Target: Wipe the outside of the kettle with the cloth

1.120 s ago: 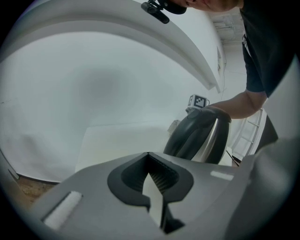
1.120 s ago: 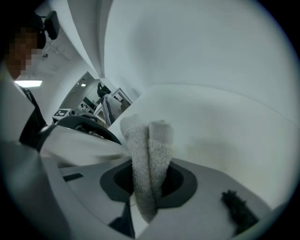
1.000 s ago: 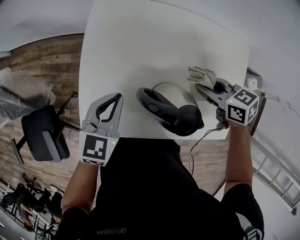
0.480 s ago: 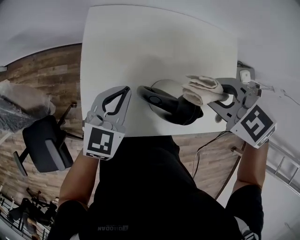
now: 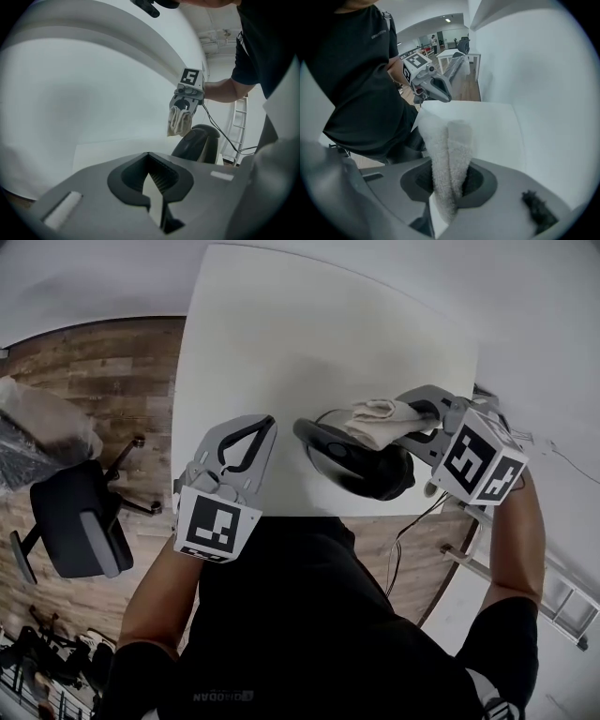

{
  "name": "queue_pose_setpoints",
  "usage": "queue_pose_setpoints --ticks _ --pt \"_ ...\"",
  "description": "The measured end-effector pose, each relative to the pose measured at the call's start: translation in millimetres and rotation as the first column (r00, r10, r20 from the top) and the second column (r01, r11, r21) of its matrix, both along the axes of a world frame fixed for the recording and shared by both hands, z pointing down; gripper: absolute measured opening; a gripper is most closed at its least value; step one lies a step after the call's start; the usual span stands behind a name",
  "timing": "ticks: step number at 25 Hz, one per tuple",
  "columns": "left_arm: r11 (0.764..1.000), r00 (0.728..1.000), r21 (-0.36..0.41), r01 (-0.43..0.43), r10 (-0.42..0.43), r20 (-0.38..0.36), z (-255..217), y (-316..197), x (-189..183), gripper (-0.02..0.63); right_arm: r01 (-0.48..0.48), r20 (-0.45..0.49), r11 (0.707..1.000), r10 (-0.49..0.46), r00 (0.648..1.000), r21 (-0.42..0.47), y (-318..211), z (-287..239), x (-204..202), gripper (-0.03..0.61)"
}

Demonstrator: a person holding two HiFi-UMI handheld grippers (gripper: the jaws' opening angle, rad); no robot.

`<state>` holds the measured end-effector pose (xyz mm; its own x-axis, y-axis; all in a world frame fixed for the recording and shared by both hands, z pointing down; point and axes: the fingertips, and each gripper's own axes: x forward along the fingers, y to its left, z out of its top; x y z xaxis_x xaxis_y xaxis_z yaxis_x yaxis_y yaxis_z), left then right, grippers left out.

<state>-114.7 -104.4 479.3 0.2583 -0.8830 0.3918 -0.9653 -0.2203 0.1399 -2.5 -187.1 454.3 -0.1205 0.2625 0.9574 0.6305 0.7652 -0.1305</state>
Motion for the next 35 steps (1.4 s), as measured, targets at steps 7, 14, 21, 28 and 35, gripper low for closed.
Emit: queue_pose_setpoints --ticks 7,14,21,28,35 --pt "0.999 0.999 -0.050 0.014 -0.016 -0.034 18.5 14.2 -2.2 0.006 0.101 -0.123 0.992 -0.110 0.986 -0.074 9.1 57.8 -16.0 0.092" --pt "0.998 0.999 -0.061 0.034 -0.036 -0.039 21.9 22.7 -9.3 0.006 0.201 -0.236 0.974 -0.220 0.947 -0.101 15.1 116.2 -21.2 0.092" --pt "0.995 0.997 -0.071 0.069 -0.071 -0.034 23.4 41.9 -25.7 0.006 0.186 -0.337 0.977 -0.212 0.918 -0.108 10.1 168.0 -19.1 0.092" --pt "0.997 0.999 -0.055 0.045 -0.047 -0.020 14.7 57.6 -36.4 0.006 0.120 -0.366 0.990 -0.138 0.920 -0.072 7.6 182.7 -17.3 0.092" --pt "0.999 0.999 -0.015 -0.033 0.033 0.000 4.3 59.9 -42.6 0.006 -0.306 -0.100 0.950 0.312 0.945 0.069 -55.4 119.3 -27.5 0.092"
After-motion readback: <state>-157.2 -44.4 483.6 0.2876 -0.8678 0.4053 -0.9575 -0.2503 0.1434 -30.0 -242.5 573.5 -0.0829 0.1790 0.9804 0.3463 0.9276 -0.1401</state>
